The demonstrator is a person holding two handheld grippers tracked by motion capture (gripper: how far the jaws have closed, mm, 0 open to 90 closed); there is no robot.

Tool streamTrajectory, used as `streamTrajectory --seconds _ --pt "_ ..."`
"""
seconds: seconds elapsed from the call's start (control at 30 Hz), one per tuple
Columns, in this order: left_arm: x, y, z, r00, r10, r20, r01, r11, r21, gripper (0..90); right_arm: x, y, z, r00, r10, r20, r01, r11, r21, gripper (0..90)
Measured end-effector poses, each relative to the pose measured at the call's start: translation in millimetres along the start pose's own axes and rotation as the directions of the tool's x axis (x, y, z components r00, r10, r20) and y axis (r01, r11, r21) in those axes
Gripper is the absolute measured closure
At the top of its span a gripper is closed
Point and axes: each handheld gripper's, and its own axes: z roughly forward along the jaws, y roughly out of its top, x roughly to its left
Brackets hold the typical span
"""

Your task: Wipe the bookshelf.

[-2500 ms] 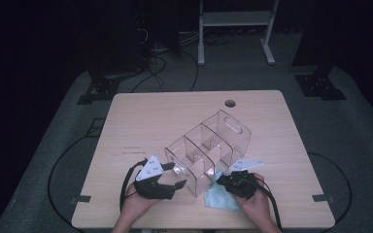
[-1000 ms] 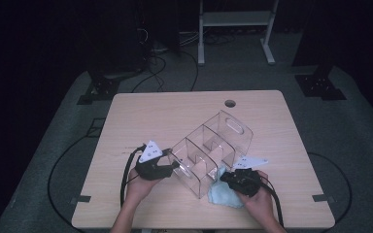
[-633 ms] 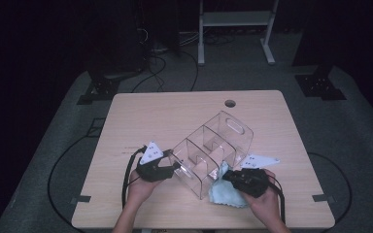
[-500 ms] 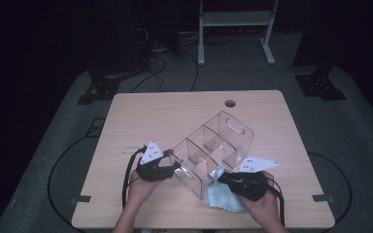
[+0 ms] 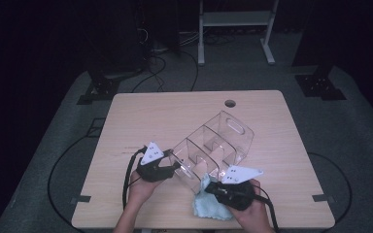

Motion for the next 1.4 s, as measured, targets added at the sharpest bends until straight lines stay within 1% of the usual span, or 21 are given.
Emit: streamTrajectory --seconds 0.13,0.2,0.3,0.37,0.6,0.67,0.7,0.77,0.8,0.83,0.9,1.0,1.07,1.13,1.23,1.33,1.37,1.4 --pt "0.1 0.0 -0.3 1.0000 0.000 -0.001 0.000 1.0000 0.000 44.6 -0.9 -10.1 9.0 0.9999 0.014 -0.003 -0.014 0.999 0.044 84.4" --pt "0.4 -0.1 -0.3 1.0000 -0.002 -0.002 0.002 1.0000 0.000 44.7 -0.5 -8.9 8.6 0.9999 0.011 0.003 -0.011 0.999 0.044 84.4" --pt "0.4 -0.2 -0.2 1.0000 0.001 0.000 -0.001 1.0000 -0.001 44.6 1.5 -3.6 2.6 0.9999 0.000 0.011 0.000 1.000 0.018 84.4" --pt "0.1 0.0 -0.3 1.0000 0.000 -0.001 0.000 1.0000 0.001 44.6 2.7 -4.1 3.2 0.9999 -0.003 0.014 0.003 1.000 0.023 84.4" --pt "-0.1 -0.2 -0.2 1.0000 -0.001 -0.002 0.001 1.0000 -0.001 44.7 2.0 -23.9 22.5 0.9998 0.011 0.017 -0.013 0.995 0.095 84.4" --pt "0.1 -0.2 -0.3 1.0000 -0.002 -0.003 0.002 1.0000 0.000 44.8 0.5 -24.4 23.0 0.9997 0.021 0.011 -0.022 0.995 0.098 84.4" --pt "0.3 -0.2 -0.3 1.0000 -0.003 -0.002 0.003 1.0000 -0.001 44.8 0.5 -23.4 21.9 0.9998 0.017 0.014 -0.018 0.995 0.093 84.4" --pt "0.2 -0.3 -0.2 1.0000 -0.003 -0.002 0.003 1.0000 -0.001 44.8 2.1 -18.7 16.2 0.9997 0.020 0.016 -0.021 0.998 0.065 84.4" --pt "0.2 -0.2 -0.3 1.0000 -0.001 -0.002 0.001 1.0000 0.000 44.8 3.4 -15.5 12.8 0.9997 0.012 0.019 -0.013 0.999 0.052 84.4" --pt "0.1 -0.2 -0.3 1.0000 -0.002 -0.001 0.002 1.0000 0.000 44.7 3.7 -15.0 12.1 0.9998 0.011 0.019 -0.012 0.999 0.049 84.4" --pt "0.2 -0.1 -0.4 1.0000 -0.002 -0.001 0.002 1.0000 0.000 44.7 3.4 -17.1 13.7 0.9998 0.012 0.016 -0.013 0.999 0.050 84.4" --pt "0.2 -0.2 -0.4 1.0000 -0.002 -0.001 0.002 1.0000 0.000 44.7 1.8 -26.1 23.1 0.9995 0.031 0.008 -0.031 0.996 0.086 84.4" --pt "0.2 -0.3 -0.3 0.9999 -0.010 -0.002 0.010 0.9999 -0.004 44.8 0.3 -29.4 27.2 0.9991 0.042 0.001 -0.042 0.994 0.104 84.4" --pt "1.1 -0.3 -0.4 0.9999 -0.012 0.000 0.012 0.9999 -0.002 44.9 0.5 -27.0 25.5 0.9992 0.039 0.005 -0.040 0.994 0.100 84.4" --pt "1.4 -0.5 0.0 0.9999 -0.016 0.000 0.016 0.9998 -0.006 45.0 2.9 -20.2 18.6 0.9996 0.024 0.014 -0.025 0.998 0.065 84.4" --pt "1.3 -0.4 -0.3 1.0000 -0.009 -0.001 0.009 1.0000 -0.002 45.0 1.7 -22.0 19.7 0.9995 0.030 0.007 -0.030 0.998 0.059 84.4" --pt "1.2 -0.4 -0.6 1.0000 -0.006 -0.002 0.006 1.0000 0.001 44.9 1.2 -24.0 21.6 0.9994 0.033 0.005 -0.033 0.997 0.068 84.4" --pt "1.0 -0.4 -0.5 0.9999 -0.012 -0.003 0.012 0.9999 -0.002 44.9 0.8 -27.1 25.0 0.9994 0.034 0.005 -0.034 0.996 0.082 84.4"
